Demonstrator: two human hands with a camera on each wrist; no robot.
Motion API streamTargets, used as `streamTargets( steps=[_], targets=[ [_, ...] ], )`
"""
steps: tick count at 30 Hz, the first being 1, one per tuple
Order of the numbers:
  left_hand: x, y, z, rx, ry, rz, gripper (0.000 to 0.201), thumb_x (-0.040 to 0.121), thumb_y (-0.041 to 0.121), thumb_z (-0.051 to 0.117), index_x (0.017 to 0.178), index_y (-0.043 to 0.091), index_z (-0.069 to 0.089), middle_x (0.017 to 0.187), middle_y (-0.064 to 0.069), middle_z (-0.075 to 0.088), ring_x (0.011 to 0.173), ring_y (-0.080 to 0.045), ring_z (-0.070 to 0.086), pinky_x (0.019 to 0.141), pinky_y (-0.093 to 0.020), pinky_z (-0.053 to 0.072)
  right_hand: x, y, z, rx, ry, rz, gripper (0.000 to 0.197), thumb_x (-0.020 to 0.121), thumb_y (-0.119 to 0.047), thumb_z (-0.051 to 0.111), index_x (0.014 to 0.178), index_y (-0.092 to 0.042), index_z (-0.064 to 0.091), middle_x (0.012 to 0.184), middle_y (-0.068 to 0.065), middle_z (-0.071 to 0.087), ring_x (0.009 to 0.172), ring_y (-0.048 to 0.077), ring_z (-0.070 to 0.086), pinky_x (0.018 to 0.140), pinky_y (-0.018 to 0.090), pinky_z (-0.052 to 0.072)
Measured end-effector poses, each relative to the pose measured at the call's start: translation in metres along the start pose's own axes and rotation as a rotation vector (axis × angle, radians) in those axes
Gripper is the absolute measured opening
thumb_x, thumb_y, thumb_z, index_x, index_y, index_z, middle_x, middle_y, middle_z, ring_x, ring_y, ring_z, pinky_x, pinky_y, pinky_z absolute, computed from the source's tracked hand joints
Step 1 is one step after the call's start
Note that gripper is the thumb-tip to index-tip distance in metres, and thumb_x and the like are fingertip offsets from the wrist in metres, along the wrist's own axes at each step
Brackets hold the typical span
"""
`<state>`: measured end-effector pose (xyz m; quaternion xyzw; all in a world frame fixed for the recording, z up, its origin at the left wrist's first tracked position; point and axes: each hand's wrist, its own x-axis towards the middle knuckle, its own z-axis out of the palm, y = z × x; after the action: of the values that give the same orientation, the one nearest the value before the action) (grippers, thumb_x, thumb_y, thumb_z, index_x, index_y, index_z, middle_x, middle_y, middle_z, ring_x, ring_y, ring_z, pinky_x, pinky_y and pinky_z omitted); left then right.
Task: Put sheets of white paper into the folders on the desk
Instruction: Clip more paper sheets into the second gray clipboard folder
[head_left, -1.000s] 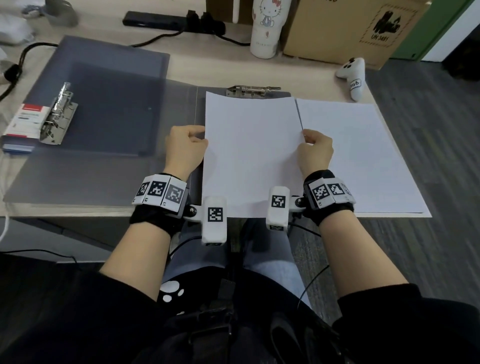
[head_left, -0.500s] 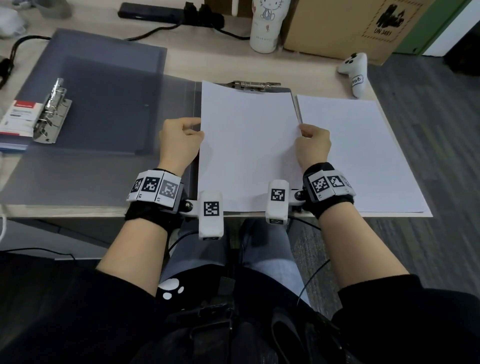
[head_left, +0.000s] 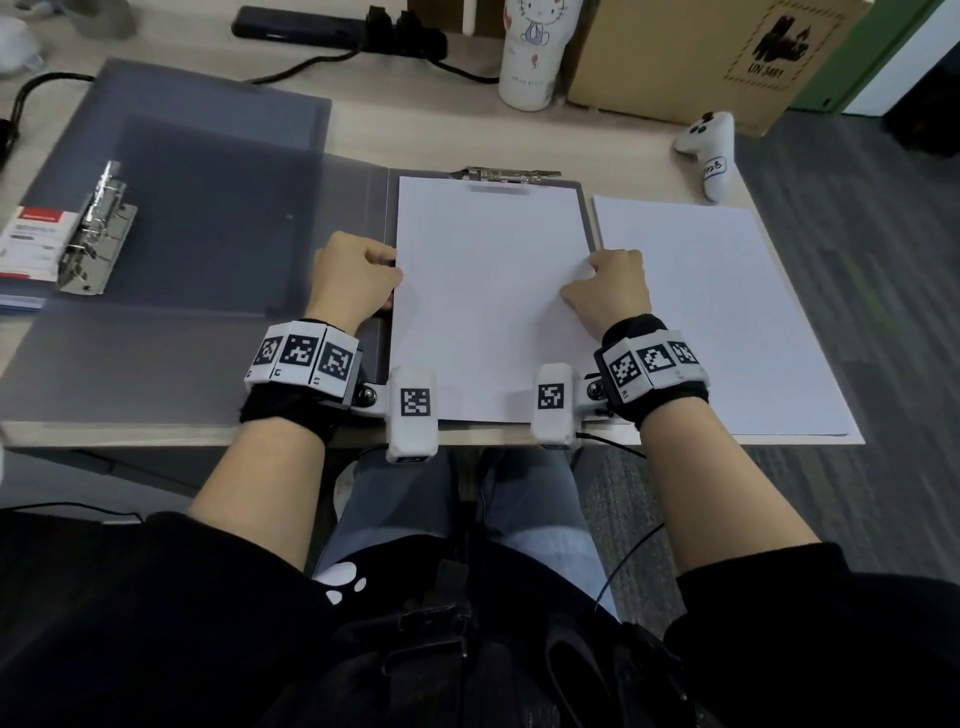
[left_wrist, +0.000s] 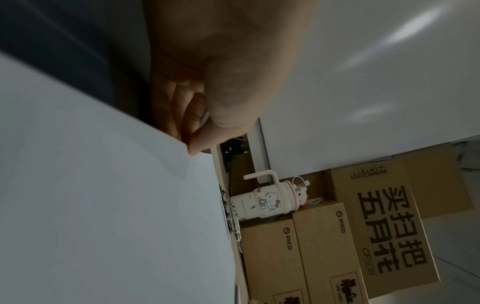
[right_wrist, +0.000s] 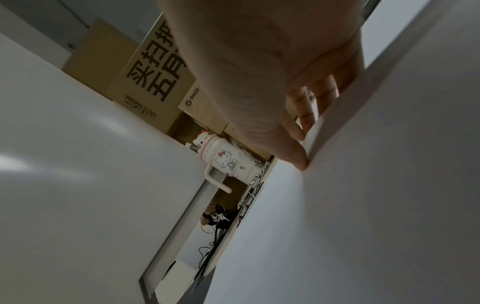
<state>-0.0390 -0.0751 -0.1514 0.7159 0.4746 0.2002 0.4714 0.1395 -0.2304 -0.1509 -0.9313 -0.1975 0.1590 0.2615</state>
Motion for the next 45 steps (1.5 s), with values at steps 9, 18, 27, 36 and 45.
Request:
streamTargets(
  steps=[9, 18, 27, 36, 45],
  targets=[
    [0.0, 0.004, 0.001, 0.145, -0.006, 0.063, 0.018, 0.079, 0.0, 0.056, 0.073, 0.016, 0.062, 0.073, -0.01, 0.059, 0.062, -0.031, 0.067, 0.077, -0.041, 0.059, -0.001, -0.001, 0.0, -0.104, 0.032, -0.02, 0.038, 0.083, -0.007, 0.052, 0.121, -0.001, 0.052, 0.131, 0.014, 0.038, 0.107, 0.037, 0.054, 0.088, 0.038, 0.047],
    [0.001, 0.003, 0.002, 0.189, 0.057, 0.044, 0.015, 0.075, 0.01, 0.068, 0.087, 0.017, 0.073, 0.078, -0.007, 0.072, 0.079, -0.028, 0.071, 0.083, -0.037, 0.057, 0.0, -0.004, 0.002, -0.282, 0.045, -0.045, 0.036, 0.086, -0.01, 0.051, 0.121, -0.002, 0.052, 0.131, 0.014, 0.039, 0.124, 0.034, 0.034, 0.091, 0.041, 0.041],
    [0.015, 0.011, 0.005, 0.293, 0.034, 0.107, 0.037, 0.072, 0.001, 0.065, 0.106, 0.016, 0.068, 0.098, -0.005, 0.07, 0.098, -0.023, 0.064, 0.089, -0.027, 0.047, -0.001, -0.016, -0.001, -0.355, -0.026, -0.087, 0.027, 0.085, -0.002, 0.042, 0.109, 0.002, 0.054, 0.128, 0.017, 0.039, 0.121, 0.036, 0.036, 0.095, 0.043, 0.04],
    [0.037, 0.041, 0.039, 0.525, -0.417, 0.259, 0.066, 0.084, -0.008, 0.043, 0.145, 0.015, 0.032, 0.158, -0.008, 0.011, 0.147, -0.023, 0.004, 0.119, -0.034, 0.011, 0.017, -0.044, 0.002, -0.397, -0.187, -0.172, 0.04, 0.088, -0.025, 0.052, 0.117, 0.003, 0.051, 0.135, 0.02, 0.037, 0.128, 0.036, 0.031, 0.105, 0.038, 0.034],
    [0.062, 0.038, 0.038, 0.594, -0.407, 0.263, 0.071, 0.086, 0.039, 0.062, 0.147, 0.024, 0.028, 0.159, -0.001, 0.009, 0.147, -0.021, 0.007, 0.117, -0.041, 0.009, 0.056, -0.067, 0.009, 0.123, -0.217, -0.129, 0.074, 0.09, -0.034, 0.06, 0.145, 0.0, 0.023, 0.153, 0.012, 0.024, 0.137, 0.025, 0.032, 0.106, 0.031, 0.033]
  ],
)
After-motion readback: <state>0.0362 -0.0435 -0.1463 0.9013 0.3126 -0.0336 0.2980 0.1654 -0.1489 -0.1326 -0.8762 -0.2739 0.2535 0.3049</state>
